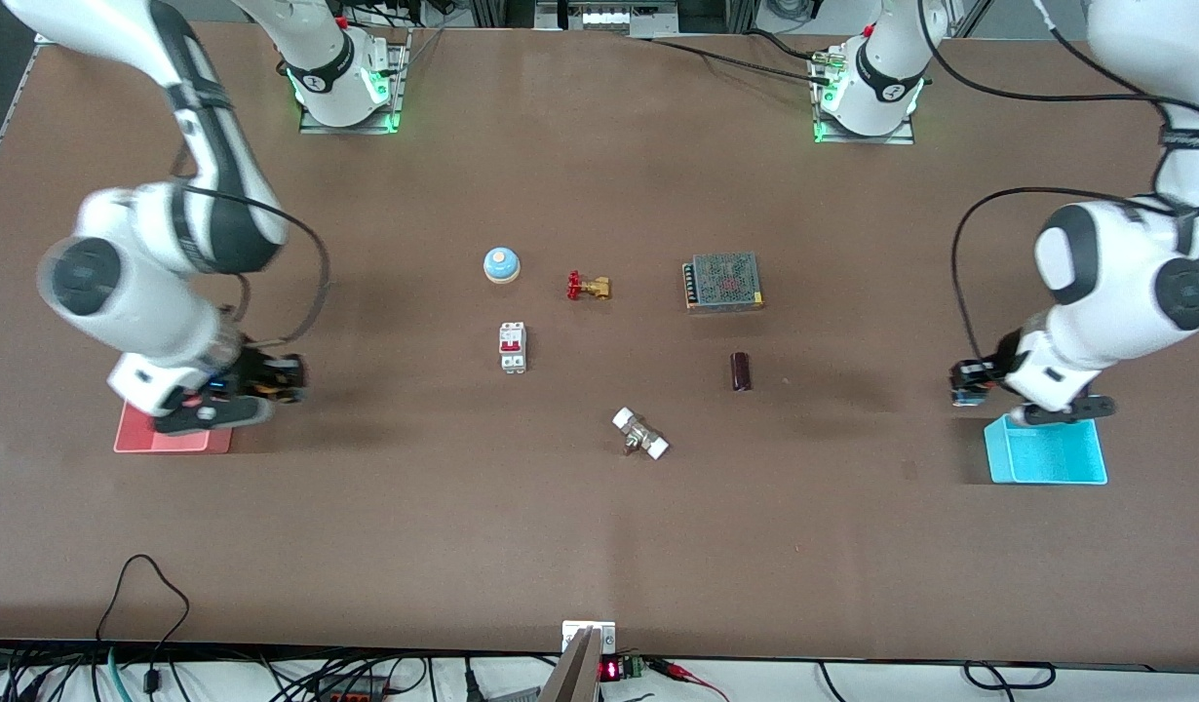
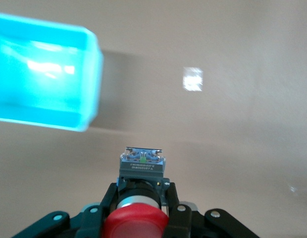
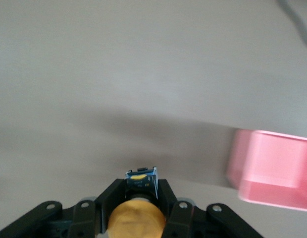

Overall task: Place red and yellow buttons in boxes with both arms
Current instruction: 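Carry the yellow button over the pink box while the left gripper carries red over cyan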

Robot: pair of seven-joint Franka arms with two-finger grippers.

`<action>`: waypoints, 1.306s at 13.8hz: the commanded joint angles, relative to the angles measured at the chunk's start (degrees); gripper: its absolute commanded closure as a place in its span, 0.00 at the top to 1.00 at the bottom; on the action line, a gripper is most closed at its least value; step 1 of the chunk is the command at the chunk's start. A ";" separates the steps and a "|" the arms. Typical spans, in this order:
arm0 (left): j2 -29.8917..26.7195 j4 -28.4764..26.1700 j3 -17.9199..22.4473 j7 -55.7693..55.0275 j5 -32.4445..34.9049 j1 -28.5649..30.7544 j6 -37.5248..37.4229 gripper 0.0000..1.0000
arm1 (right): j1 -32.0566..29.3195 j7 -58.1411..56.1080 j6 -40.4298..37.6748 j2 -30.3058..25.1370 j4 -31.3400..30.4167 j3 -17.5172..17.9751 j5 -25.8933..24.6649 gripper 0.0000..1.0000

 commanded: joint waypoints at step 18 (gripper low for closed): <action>20.74 22.47 -0.46 14.27 3.36 9.70 -1.35 0.29 | -16.81 -27.26 19.42 15.37 0.61 -0.21 2.90 0.29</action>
